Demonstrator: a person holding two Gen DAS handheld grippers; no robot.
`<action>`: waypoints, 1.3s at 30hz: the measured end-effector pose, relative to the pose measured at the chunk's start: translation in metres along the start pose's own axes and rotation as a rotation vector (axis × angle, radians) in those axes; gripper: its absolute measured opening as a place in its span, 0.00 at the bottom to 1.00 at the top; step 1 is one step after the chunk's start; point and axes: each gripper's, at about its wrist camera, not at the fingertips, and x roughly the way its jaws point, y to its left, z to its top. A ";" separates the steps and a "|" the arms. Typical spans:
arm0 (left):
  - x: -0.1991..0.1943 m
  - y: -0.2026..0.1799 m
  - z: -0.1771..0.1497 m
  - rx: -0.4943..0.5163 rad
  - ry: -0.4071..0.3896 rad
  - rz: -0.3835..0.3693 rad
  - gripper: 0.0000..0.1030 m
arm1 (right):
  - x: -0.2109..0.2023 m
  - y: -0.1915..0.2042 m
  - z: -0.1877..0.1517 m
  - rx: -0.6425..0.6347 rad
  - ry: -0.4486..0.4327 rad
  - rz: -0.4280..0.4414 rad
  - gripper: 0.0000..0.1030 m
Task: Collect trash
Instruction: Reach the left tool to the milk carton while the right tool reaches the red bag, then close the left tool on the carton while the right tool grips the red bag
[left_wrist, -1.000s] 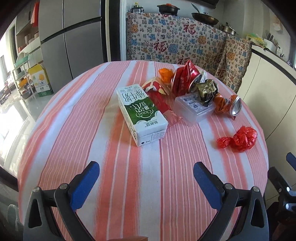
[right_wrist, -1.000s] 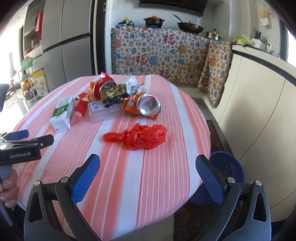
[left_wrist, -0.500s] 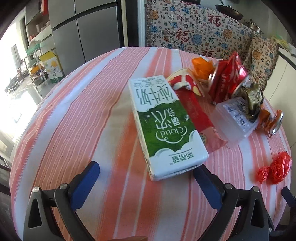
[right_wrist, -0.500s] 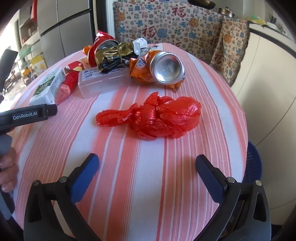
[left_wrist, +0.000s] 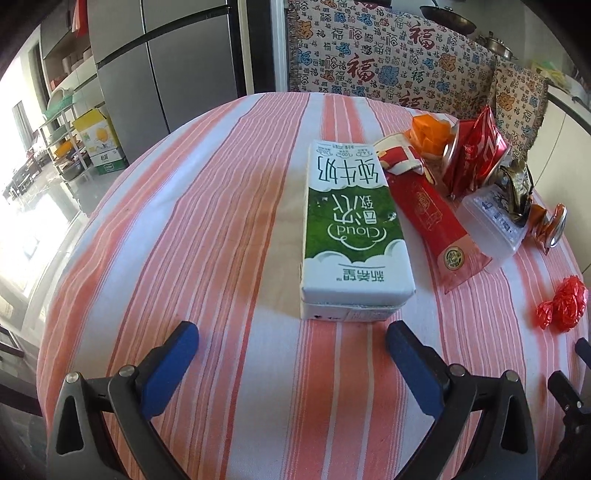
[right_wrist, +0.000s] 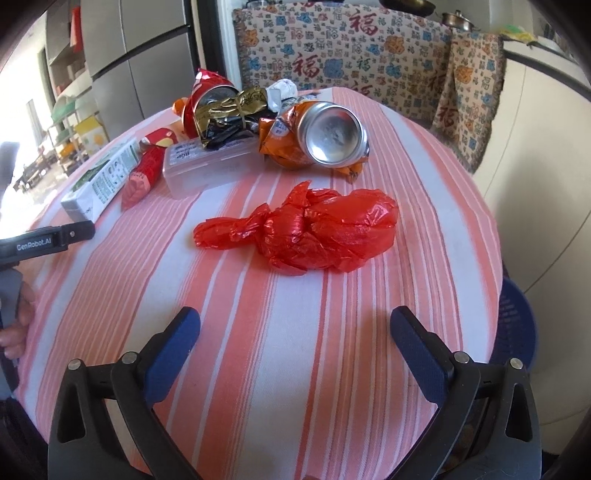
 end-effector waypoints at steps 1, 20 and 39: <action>0.001 0.001 0.002 0.014 0.015 -0.013 1.00 | -0.002 -0.003 0.002 0.017 0.005 0.010 0.99; 0.009 -0.002 0.060 0.134 -0.014 -0.099 0.97 | 0.017 -0.051 0.039 0.035 0.037 -0.107 0.87; 0.017 0.008 0.076 0.155 0.105 -0.256 0.51 | 0.028 -0.045 0.079 -0.108 0.219 0.064 0.42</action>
